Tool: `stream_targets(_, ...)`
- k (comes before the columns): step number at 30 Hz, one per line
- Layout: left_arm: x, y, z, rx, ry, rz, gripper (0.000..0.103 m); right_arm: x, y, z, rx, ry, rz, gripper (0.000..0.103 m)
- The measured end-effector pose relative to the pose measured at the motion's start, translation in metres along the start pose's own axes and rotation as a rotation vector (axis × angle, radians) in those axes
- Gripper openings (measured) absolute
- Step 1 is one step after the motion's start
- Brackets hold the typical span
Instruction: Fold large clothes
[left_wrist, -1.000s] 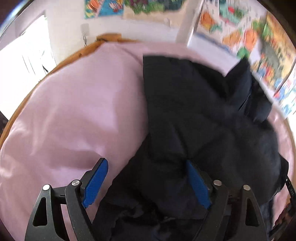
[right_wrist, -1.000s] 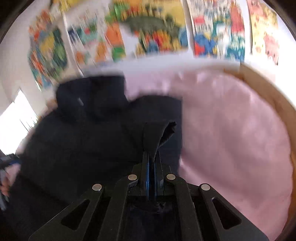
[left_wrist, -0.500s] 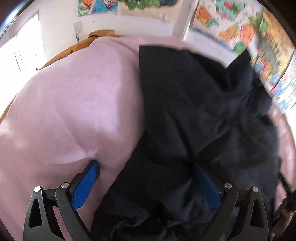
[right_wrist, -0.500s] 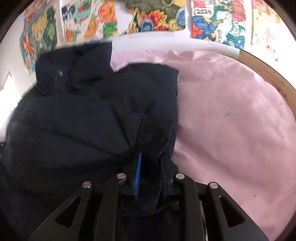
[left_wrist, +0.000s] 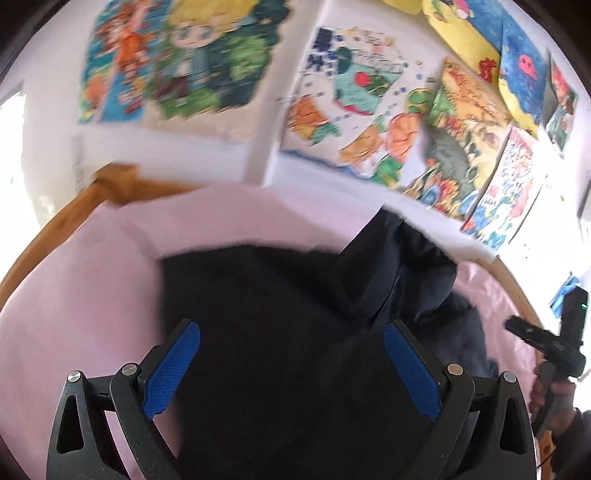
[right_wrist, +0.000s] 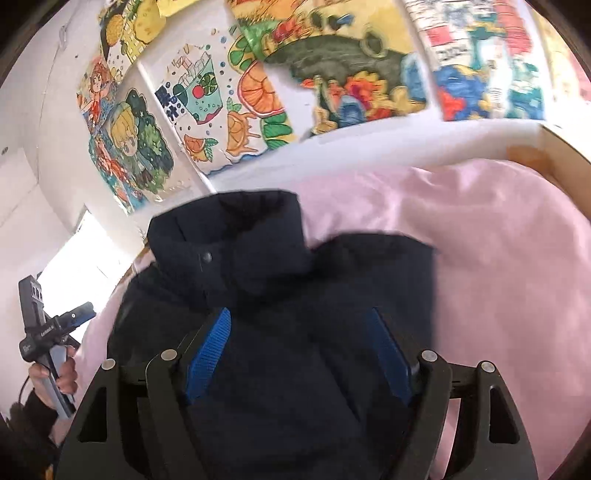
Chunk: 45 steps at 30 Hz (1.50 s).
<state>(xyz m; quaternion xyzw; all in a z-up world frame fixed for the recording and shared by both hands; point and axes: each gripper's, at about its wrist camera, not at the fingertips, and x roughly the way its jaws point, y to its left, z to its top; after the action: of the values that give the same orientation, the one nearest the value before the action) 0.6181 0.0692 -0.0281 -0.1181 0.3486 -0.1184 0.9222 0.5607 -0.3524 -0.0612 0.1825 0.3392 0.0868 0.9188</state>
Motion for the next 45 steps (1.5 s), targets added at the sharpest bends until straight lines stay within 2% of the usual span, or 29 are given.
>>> stream_targets(3, 0.03, -0.013, 0.027, -0.007, -0.017, 0.009, 0.101, 0.04, 0.016, 0.031, -0.02, 0.014, -0.003, 0.072)
stream_targets(5, 0.049, -0.025, 0.041, 0.005, -0.024, 0.068, 0.101, 0.062, 0.028, 0.044, 0.01, 0.006, -0.011, 0.072)
stream_targets(6, 0.051, -0.03, 0.043, 0.014, -0.026, 0.073, 0.101, 0.072, 0.031, 0.052, 0.034, -0.007, -0.021, 0.072)
stream_targets(10, 0.052, -0.042, 0.049, 0.028, -0.041, 0.012, 0.101, 0.108, 0.037, 0.064, 0.12, 0.002, -0.084, 0.068)
stream_targets(13, 0.06, -0.049, 0.049, 0.026, -0.021, -0.016, 0.098, 0.125, 0.038, 0.058, 0.162, 0.067, -0.064, 0.062)
stream_targets(14, 0.064, -0.051, 0.047, 0.04, -0.016, 0.006, 0.088, 0.127, 0.04, 0.054, 0.161, 0.068, -0.07, 0.061)
stream_targets(16, 0.076, -0.051, 0.043, 0.032, 0.017, 0.028, 0.07, 0.124, 0.046, 0.05, 0.124, 0.06, -0.111, 0.047)
stream_targets(17, 0.079, -0.049, 0.043, 0.01, 0.03, 0.011, 0.066, 0.123, 0.046, 0.05, 0.114, 0.058, -0.128, 0.036)
stream_targets(19, 0.082, -0.042, 0.041, -0.054, 0.04, -0.052, 0.066, 0.119, 0.045, 0.048, 0.123, 0.063, -0.11, 0.028)
stream_targets(20, 0.081, -0.042, 0.041, -0.067, 0.037, -0.066, 0.062, 0.116, 0.042, 0.048, 0.128, 0.064, -0.105, 0.021)
stream_targets(21, 0.08, -0.042, 0.041, -0.069, 0.031, -0.072, 0.059, 0.113, 0.041, 0.047, 0.132, 0.065, -0.098, 0.019)
stream_targets(22, 0.079, -0.044, 0.042, -0.064, 0.03, -0.077, 0.047, 0.108, 0.041, 0.047, 0.131, 0.06, -0.087, 0.018)
stream_targets(23, 0.077, -0.046, 0.043, -0.056, 0.033, -0.095, 0.028, 0.105, 0.041, 0.047, 0.125, 0.054, -0.081, 0.017)
stream_targets(25, 0.072, -0.05, 0.043, -0.039, 0.043, -0.113, 0.008, 0.091, 0.049, 0.042, 0.085, 0.032, -0.067, 0.015)
stream_targets(28, 0.046, -0.054, 0.035, -0.032, -0.002, -0.088, 0.007, 0.065, 0.062, 0.031, 0.017, -0.006, -0.06, 0.014)
stream_targets(30, 0.019, -0.053, 0.026, -0.068, -0.049, -0.086, 0.006, 0.043, 0.065, 0.022, -0.013, -0.049, -0.045, 0.013)
stream_targets(33, -0.017, -0.057, 0.007, -0.048, -0.061, -0.062, 0.006, 0.005, 0.066, 0.003, -0.058, -0.124, 0.0, 0.013)
stream_targets(36, -0.047, -0.058, -0.017, -0.005, -0.033, -0.052, 0.005, -0.022, 0.063, -0.018, -0.085, -0.171, 0.017, 0.012)
stream_targets(38, -0.057, -0.057, -0.032, 0.003, -0.009, -0.057, 0.005, -0.036, 0.061, -0.032, -0.109, -0.191, 0.024, 0.012)
stream_targets(40, -0.064, -0.058, -0.049, 0.052, 0.011, -0.044, 0.005, -0.046, 0.057, -0.052, -0.141, -0.202, 0.032, 0.011)
stream_targets(43, -0.057, -0.06, -0.066, 0.137, 0.046, 0.0, 0.005, -0.049, 0.051, -0.08, -0.194, -0.175, -0.002, 0.01)
stream_targets(45, -0.042, -0.054, -0.072, 0.13, 0.096, 0.01, 0.005, -0.041, 0.049, -0.093, -0.223, -0.136, -0.039, 0.01)
